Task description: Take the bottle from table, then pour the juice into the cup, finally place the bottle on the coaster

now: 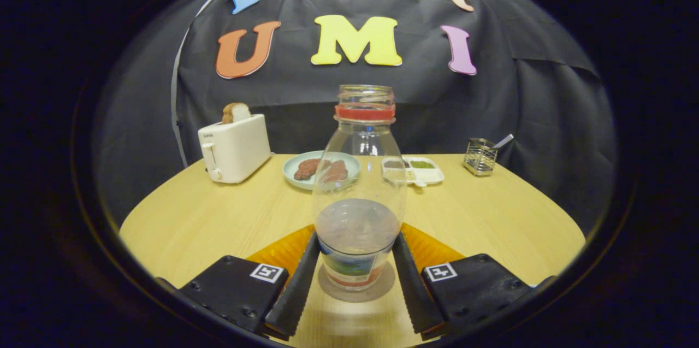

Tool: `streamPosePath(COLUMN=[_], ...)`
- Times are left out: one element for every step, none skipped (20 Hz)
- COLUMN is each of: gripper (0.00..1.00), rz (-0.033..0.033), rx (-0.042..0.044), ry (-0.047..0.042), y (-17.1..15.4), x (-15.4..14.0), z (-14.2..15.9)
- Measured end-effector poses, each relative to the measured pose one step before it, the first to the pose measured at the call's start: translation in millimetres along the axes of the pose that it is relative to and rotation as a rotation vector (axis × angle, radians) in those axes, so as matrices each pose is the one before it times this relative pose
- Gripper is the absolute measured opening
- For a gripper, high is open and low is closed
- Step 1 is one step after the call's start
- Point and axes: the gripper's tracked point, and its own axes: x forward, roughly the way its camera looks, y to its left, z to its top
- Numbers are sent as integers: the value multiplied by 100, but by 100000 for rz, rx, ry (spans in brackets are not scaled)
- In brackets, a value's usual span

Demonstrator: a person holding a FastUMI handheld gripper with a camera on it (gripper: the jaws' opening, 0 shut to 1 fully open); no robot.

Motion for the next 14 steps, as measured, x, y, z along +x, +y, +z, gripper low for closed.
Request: streamPosePath(gripper=[80,82,84,88,89,90,92,98,99,99,99,99,99,100], rz=[-407,-733,-199,135,637,199,-354,-97,383,580,124,-172,-316,107], rx=[63,-207,-962,-1230,-919,-715,-540,-468,-58,-28,-107,-54,331,805], ry=[321,1442,953,-156,-182,164,363,70,-170,-255,-266,470,-380,-998], y=[-128,-117,90,29,153,-40,-134,-11,49,158,63,-163,-25,-8], x=[141,164,6,-81,-45,36,-124,-159,-181,-243,-324,-291,-479,-547], z=[7,-319,-205,-68,112,-15,-24,108,292,226,274,-62,281,267])
